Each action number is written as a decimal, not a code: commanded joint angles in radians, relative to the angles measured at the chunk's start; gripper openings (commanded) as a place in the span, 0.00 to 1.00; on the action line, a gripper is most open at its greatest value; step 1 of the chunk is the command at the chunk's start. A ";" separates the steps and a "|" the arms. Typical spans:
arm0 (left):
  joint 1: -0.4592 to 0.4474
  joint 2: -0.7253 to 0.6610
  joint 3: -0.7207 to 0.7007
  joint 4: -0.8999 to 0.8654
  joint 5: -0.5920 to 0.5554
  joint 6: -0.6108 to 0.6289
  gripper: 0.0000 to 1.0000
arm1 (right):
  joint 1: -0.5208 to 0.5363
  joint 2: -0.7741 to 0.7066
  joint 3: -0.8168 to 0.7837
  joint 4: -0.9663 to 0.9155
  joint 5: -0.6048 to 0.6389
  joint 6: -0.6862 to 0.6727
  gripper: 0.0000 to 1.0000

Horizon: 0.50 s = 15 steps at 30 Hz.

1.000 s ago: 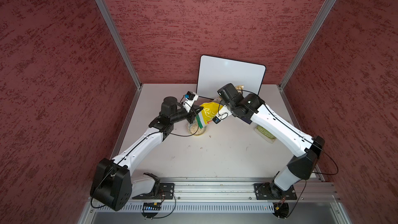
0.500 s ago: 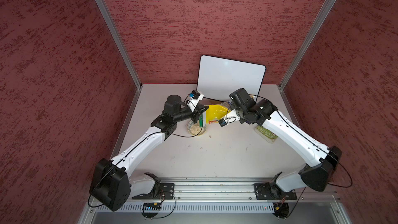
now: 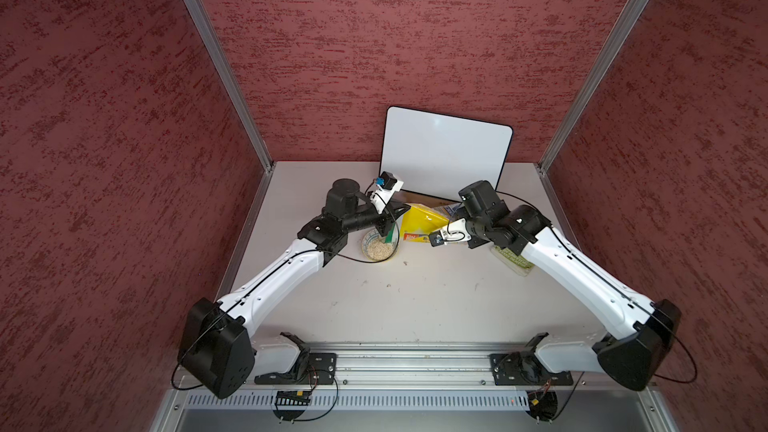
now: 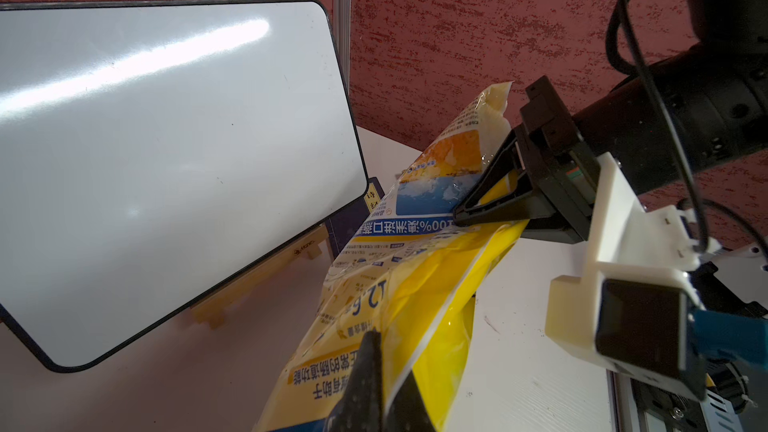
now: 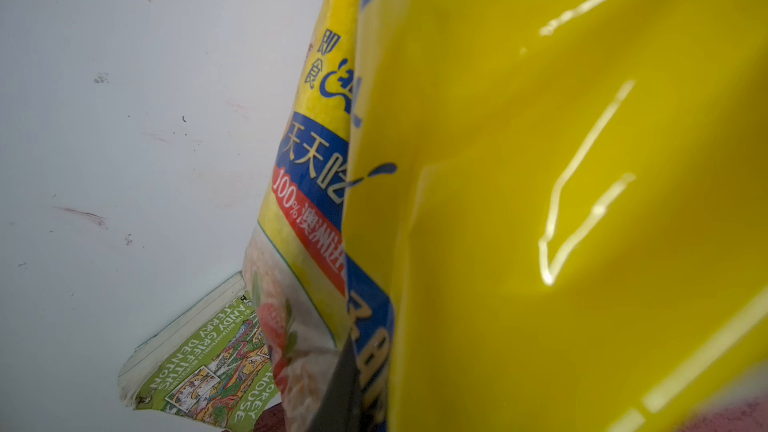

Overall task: Pour the oats into the breakfast bowl
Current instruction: Pour the oats into the bowl, then adjust the oats bag at the center of the board.

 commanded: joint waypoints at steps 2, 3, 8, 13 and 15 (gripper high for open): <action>-0.004 -0.004 0.060 -0.011 -0.057 0.030 0.00 | -0.026 -0.109 -0.059 0.122 -0.012 0.104 0.00; -0.005 -0.003 0.062 -0.015 -0.061 0.033 0.00 | -0.027 -0.126 -0.082 0.128 -0.017 0.120 0.00; -0.020 0.009 0.075 -0.012 -0.060 0.032 0.00 | -0.047 -0.191 -0.177 0.150 -0.073 0.212 0.00; -0.034 0.029 0.102 -0.020 -0.061 0.036 0.06 | -0.064 -0.236 -0.286 0.207 -0.122 0.287 0.00; -0.035 0.033 0.108 -0.020 -0.061 0.035 0.12 | -0.074 -0.249 -0.330 0.237 -0.141 0.299 0.00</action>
